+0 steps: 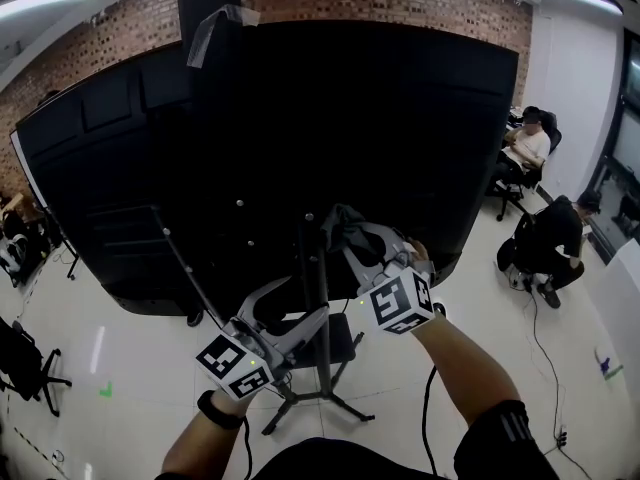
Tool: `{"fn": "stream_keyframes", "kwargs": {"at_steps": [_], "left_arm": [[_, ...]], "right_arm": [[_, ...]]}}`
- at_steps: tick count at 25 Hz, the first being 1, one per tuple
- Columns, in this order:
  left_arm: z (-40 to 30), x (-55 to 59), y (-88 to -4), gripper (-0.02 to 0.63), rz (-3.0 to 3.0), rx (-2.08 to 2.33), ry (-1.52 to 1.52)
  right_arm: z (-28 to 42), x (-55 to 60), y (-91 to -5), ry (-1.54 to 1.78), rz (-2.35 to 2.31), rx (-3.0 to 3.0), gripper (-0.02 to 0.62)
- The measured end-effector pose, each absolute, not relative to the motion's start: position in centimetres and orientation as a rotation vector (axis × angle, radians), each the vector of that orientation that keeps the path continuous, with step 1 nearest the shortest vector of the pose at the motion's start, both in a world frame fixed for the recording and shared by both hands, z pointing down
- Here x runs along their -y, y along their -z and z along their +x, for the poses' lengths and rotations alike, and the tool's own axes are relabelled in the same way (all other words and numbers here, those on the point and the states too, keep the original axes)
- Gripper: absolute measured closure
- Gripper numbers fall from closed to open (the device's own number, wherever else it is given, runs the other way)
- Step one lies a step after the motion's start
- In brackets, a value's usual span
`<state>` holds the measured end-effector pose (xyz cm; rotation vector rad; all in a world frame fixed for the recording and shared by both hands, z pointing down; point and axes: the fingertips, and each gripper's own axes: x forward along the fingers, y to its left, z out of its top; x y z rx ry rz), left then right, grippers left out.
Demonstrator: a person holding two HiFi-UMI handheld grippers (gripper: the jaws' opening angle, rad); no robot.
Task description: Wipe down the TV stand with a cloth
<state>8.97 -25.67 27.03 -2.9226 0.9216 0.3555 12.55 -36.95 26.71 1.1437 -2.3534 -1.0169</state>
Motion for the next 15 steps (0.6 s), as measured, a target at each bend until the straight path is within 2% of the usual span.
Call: {"fn": "stream_keyframes", "kwargs": {"at_steps": [15], "left_arm": [[14.3,26.2,-27.6,0.318,-2.961,-0.837,-0.344]], "right_arm": [[24.4,38.8,-27.6,0.882,1.349,2.240,0.546]]}}
